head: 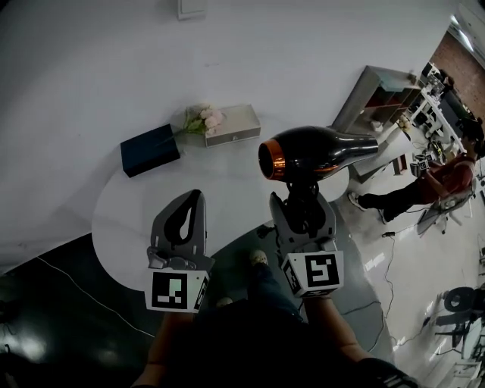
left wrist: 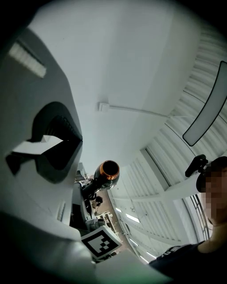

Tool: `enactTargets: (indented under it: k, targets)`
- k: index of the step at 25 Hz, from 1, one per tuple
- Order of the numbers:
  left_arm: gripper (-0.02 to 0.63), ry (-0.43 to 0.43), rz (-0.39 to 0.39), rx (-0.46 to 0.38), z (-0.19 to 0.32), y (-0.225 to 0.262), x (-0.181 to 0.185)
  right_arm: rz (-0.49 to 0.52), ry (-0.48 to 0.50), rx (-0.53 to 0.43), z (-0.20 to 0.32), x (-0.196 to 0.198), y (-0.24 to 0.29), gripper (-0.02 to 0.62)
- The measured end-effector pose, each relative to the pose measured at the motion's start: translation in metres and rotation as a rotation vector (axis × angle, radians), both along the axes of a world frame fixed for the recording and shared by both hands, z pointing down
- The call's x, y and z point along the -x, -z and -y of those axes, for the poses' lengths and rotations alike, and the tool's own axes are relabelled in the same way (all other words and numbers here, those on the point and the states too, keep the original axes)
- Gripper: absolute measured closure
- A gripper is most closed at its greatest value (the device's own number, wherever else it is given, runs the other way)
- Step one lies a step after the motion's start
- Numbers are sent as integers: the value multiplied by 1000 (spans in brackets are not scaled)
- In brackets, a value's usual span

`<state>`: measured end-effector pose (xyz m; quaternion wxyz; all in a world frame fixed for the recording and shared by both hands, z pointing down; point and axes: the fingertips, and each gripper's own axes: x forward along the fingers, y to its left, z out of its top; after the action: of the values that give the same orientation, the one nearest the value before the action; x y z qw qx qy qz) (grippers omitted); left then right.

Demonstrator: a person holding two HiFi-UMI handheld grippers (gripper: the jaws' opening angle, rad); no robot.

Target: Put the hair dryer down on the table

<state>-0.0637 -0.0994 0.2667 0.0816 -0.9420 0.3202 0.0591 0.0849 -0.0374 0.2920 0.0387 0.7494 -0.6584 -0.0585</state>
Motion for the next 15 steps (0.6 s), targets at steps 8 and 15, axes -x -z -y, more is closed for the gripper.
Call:
enactTargets:
  k: [8, 15]
  targets:
    - [594, 139, -3, 20, 59, 1, -48, -1, 120, 20, 82, -61, 0, 336]
    - [594, 281, 20, 44, 82, -5, -72, 20, 249, 47, 125, -93, -14, 336]
